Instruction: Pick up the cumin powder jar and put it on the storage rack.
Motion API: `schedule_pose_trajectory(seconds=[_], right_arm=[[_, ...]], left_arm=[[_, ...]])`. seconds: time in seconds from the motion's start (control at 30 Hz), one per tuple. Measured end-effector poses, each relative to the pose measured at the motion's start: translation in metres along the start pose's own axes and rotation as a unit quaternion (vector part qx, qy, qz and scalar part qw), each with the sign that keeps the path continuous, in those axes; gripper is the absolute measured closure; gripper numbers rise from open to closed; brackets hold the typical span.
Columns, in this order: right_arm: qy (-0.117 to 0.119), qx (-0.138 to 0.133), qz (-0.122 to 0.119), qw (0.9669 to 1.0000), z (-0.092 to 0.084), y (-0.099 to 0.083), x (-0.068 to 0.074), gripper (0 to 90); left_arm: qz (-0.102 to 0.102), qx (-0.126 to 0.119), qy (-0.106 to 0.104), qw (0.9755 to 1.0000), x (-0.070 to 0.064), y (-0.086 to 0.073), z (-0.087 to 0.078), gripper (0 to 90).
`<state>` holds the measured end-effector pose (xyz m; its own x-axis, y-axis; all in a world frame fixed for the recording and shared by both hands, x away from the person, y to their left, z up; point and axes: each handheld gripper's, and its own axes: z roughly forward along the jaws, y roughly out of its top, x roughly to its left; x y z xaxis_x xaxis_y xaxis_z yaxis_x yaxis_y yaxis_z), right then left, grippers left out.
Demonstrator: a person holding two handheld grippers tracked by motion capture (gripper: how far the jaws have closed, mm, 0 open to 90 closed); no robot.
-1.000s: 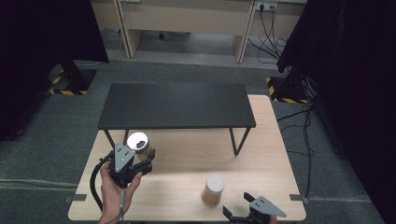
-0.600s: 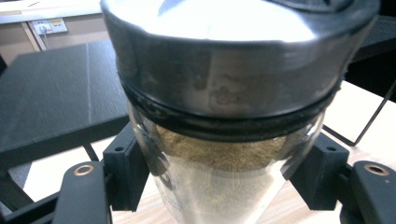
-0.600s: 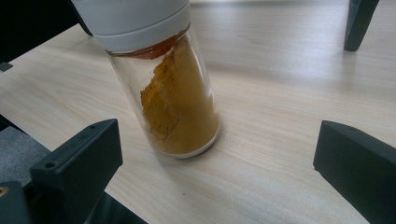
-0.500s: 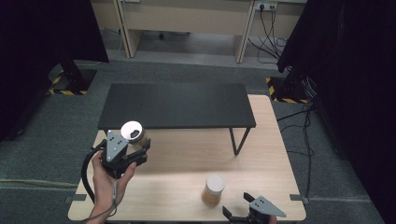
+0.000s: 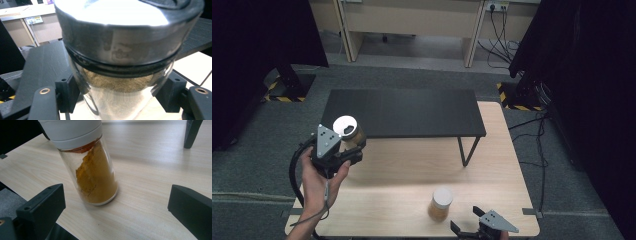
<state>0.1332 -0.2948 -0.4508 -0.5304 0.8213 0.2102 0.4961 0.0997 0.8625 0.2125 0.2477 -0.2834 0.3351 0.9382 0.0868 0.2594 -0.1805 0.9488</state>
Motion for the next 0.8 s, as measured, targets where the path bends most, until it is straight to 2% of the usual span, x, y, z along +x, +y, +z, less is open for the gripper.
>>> schedule_pose_trajectory(seconds=[0.2, 0.37, 0.8], right_arm=[[-0.001, 0.0, 0.001, 1.0, 0.0, 0.0, 0.0, 1.5], [0.0, 0.0, 0.001, 1.0, 0.0, 0.0, 0.0, 1.6], [-0.004, 0.0, 0.003, 1.0, -0.001, 0.001, -0.001, 1.7]], left_arm=[[0.0, -0.001, 0.01, 0.9999, 0.011, 0.015, 0.007, 30.1], [0.006, 0.008, 0.023, 0.9997, 0.018, 0.028, 0.017, 30.1], [0.009, 0.023, 0.034, 0.9991, 0.029, 0.044, 0.038, 30.1]])
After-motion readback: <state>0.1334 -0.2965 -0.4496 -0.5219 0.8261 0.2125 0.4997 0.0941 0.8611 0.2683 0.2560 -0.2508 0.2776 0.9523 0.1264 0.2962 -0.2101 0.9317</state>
